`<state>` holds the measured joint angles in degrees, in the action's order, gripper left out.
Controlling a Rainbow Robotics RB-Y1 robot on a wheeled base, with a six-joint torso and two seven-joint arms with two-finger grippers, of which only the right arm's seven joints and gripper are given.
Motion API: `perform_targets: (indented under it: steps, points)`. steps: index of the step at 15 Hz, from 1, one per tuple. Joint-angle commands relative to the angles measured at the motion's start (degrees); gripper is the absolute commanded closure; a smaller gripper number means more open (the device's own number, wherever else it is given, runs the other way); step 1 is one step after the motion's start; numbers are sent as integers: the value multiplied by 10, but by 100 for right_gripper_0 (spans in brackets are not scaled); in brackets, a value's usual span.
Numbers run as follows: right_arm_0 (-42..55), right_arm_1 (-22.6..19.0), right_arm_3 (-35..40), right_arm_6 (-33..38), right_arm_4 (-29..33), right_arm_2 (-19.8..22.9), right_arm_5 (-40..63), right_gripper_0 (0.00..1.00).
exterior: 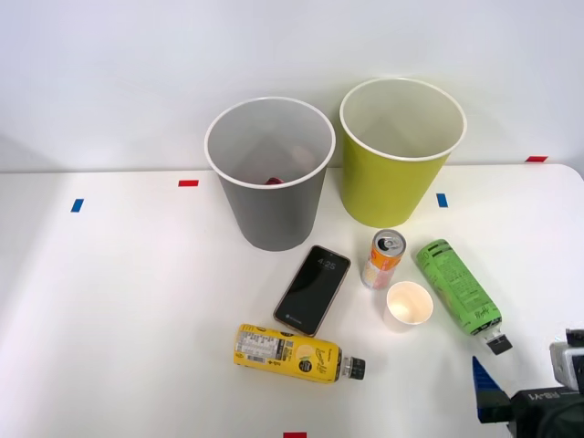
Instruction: Put cans in the gray bin, plastic bottles in the light green bin
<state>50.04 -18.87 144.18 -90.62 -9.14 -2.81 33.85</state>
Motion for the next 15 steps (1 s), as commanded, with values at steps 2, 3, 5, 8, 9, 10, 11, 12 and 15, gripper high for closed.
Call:
perform_targets:
  steps: [2,3,5,8,9,10,11,12,15]
  points:
    - [-200,-20,58,33,-50,82,329,0]
    - [-233,-23,58,30,-73,96,374,0]
    - [-297,-38,58,25,-116,116,446,0]
    - [-376,-64,36,18,-177,131,492,0]
    - [-396,-71,14,17,-199,135,495,0]
    - [-419,-80,-17,14,-214,137,495,0]
    - [-432,-85,-35,12,-216,135,495,0]
    - [-446,-93,-56,11,-221,132,500,0]
    - [-518,-98,-82,16,-224,127,615,0]
